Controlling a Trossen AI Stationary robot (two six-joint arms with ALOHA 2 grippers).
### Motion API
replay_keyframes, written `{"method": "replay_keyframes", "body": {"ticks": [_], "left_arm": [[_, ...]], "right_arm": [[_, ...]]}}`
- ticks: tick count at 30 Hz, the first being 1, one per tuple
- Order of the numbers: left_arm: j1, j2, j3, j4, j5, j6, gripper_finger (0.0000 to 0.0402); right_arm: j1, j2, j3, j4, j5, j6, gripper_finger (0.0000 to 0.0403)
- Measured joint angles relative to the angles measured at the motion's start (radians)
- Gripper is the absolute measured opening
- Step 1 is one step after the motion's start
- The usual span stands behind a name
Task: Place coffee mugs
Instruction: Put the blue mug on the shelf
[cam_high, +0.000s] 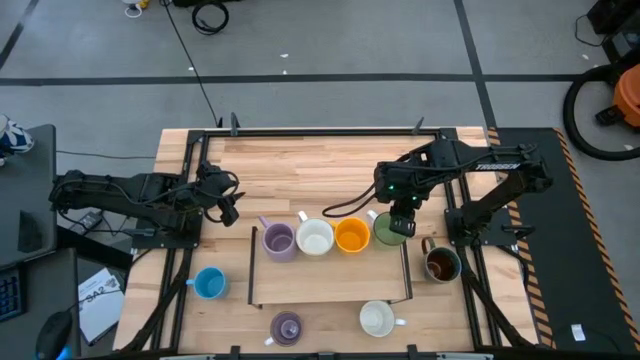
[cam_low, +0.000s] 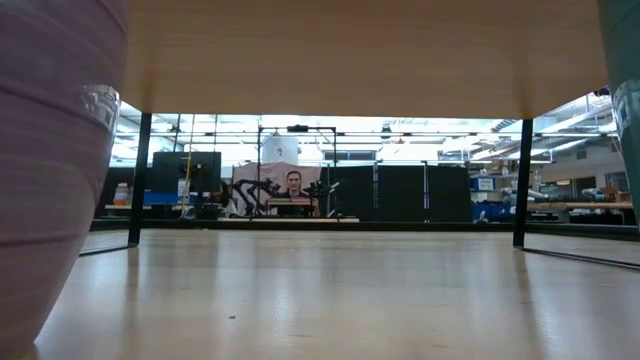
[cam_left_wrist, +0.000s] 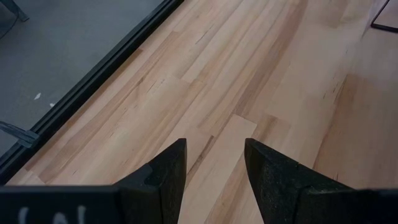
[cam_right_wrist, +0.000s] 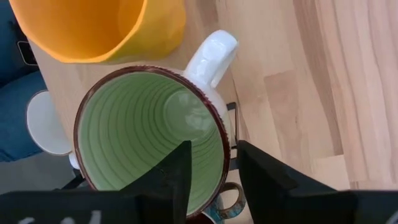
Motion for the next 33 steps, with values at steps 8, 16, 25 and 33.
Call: {"method": "replay_keyframes", "body": {"ticks": [8, 16, 25, 33], "left_arm": [[0.0, 0.0, 0.0, 0.0, 0.0, 0.0, 0.0169], [0.0, 0.0, 0.0, 0.0, 0.0, 0.0, 0.0169], [0.0, 0.0, 0.0, 0.0, 0.0, -0.001, 0.0169], [0.0, 0.0, 0.0, 0.0, 0.011, -0.001, 0.0169]], "right_arm": [[0.0, 0.0, 0.0, 0.0, 0.0, 0.0, 0.0156], [-0.001, 0.0, 0.0, -0.001, 0.033, -0.004, 0.016], [-0.008, -0.047, 0.0, 0.003, 0.041, -0.074, 0.016], [-0.008, -0.171, 0.0, 0.01, 0.199, -0.082, 0.016]]}}
